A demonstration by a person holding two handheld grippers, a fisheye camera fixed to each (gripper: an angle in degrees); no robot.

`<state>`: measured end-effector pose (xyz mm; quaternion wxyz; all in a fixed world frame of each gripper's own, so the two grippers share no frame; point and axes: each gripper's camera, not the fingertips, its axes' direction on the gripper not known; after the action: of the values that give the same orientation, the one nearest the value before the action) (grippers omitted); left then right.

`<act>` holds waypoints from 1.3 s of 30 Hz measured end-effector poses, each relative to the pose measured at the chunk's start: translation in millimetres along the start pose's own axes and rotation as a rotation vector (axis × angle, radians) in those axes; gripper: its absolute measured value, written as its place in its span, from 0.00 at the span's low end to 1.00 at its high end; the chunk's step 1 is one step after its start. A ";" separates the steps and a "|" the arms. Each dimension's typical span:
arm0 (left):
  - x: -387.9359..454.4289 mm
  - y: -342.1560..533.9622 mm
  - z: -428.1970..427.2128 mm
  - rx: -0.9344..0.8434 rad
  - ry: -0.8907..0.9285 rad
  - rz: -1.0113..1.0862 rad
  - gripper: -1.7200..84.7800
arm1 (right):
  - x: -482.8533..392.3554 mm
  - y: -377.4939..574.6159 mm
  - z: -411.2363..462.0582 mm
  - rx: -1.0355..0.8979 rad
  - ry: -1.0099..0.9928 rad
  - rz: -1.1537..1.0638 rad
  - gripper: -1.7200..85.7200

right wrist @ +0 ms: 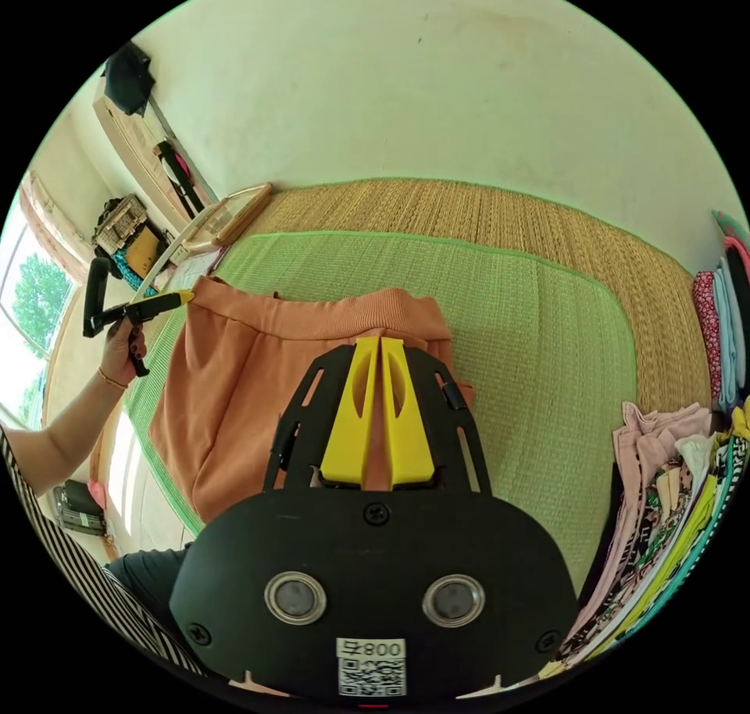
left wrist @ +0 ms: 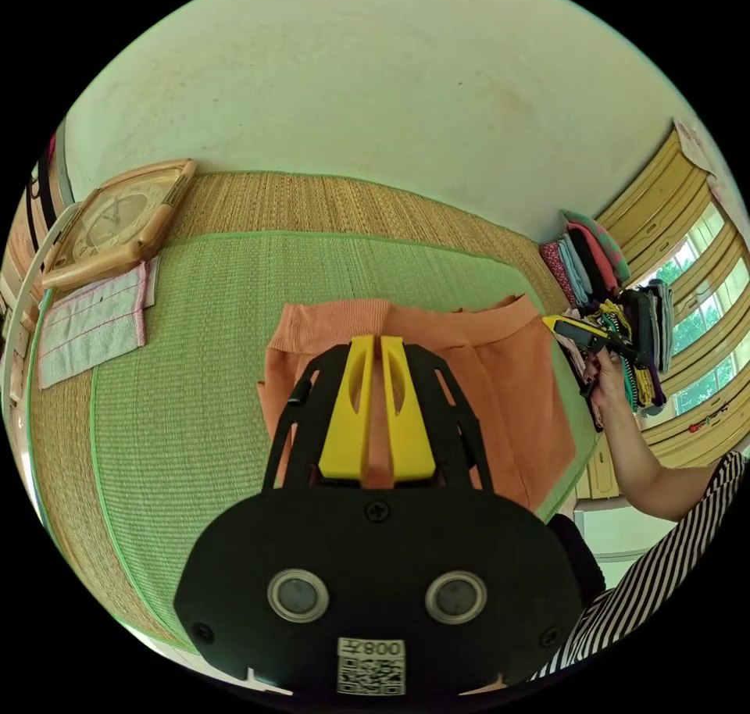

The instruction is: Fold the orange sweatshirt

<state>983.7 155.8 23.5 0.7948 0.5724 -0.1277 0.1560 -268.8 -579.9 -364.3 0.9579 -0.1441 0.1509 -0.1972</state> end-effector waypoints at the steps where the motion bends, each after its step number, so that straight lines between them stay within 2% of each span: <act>1: -2.7 -3.7 3.2 0.000 -0.002 -0.015 0.04 | 5.3 -2.2 1.5 -0.002 -0.005 0.015 0.02; 11: -29.0 -14.4 74.3 -0.124 -0.063 -0.118 0.04 | 40.1 -1.9 59.6 -0.139 0.022 0.066 0.02; 21: -45.6 -6.8 78.0 -0.109 0.010 -0.156 0.06 | 68.3 10.0 56.2 -0.124 -0.044 0.088 0.02; 25: -49.1 -0.5 57.4 -0.040 0.094 -0.180 0.08 | 72.4 15.7 36.1 -0.083 -0.062 0.084 0.02; 31: -17.5 12.8 39.5 0.016 0.194 -0.079 0.10 | 69.8 21.5 18.9 -0.040 -0.076 0.066 0.02; 34: 16.3 7.1 58.8 -0.055 0.263 0.022 0.09 | 66.6 17.8 26.2 -0.064 -0.069 0.039 0.02; 39: 73.2 -12.5 102.6 -0.186 0.236 0.180 0.05 | 73.1 12.0 37.1 -0.084 0.010 0.041 0.02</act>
<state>1053.3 62.1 72.6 0.8365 0.4605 -0.0984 0.2802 -187.9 -592.1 -351.4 0.9542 -0.1799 0.1665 -0.1715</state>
